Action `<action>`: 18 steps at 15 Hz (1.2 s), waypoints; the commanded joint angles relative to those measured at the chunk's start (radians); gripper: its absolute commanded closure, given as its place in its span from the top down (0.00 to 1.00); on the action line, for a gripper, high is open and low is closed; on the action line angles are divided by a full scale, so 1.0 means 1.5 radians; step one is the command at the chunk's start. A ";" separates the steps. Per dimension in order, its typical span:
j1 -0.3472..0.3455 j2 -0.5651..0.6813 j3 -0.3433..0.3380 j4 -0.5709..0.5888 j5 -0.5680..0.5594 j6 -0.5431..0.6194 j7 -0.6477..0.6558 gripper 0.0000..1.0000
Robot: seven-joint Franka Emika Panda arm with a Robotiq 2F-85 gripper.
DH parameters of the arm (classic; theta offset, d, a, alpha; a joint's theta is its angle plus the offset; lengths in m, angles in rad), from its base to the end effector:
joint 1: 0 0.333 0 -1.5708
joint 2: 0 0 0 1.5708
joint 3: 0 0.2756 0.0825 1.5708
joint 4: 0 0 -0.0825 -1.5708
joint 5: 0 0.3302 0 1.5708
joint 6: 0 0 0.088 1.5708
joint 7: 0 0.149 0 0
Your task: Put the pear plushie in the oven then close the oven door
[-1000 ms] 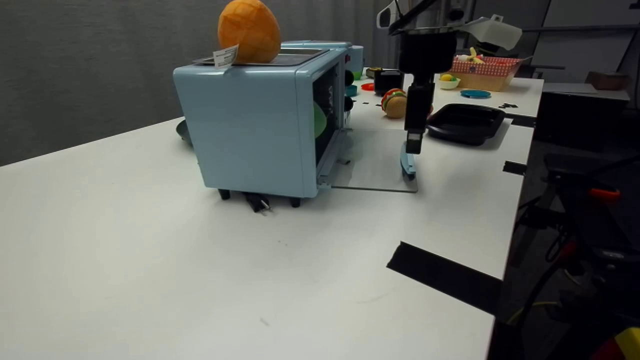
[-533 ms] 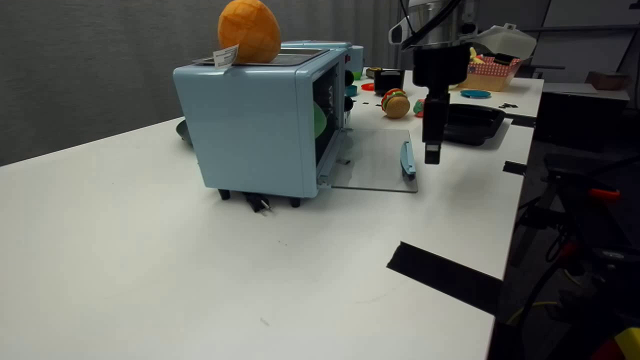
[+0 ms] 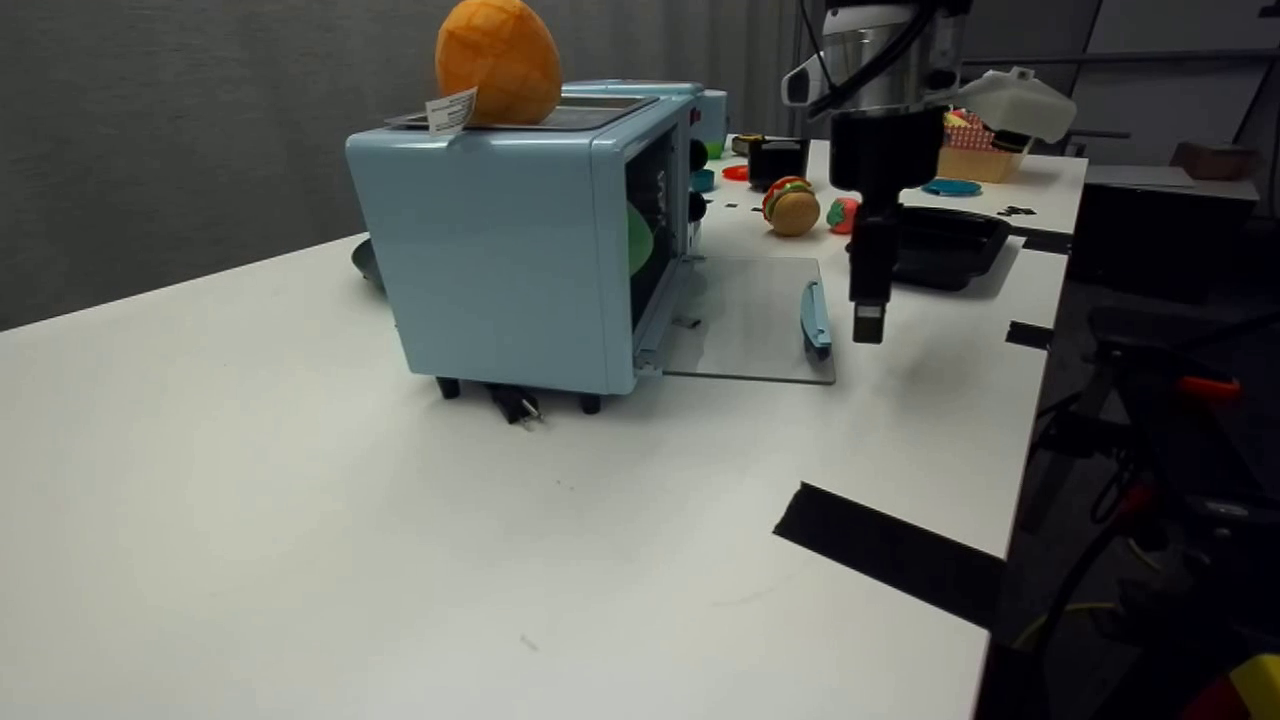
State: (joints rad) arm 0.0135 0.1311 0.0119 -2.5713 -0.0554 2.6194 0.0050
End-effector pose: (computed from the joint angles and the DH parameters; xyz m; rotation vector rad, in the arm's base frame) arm 0.4081 0.0107 0.1759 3.1118 0.1082 -0.1286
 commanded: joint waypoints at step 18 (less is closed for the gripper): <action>0.007 -0.018 0.039 0.001 0.032 0.116 -0.072 1.00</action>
State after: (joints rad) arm 0.0113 0.1502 0.0469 -2.5705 -0.0380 2.7487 -0.0789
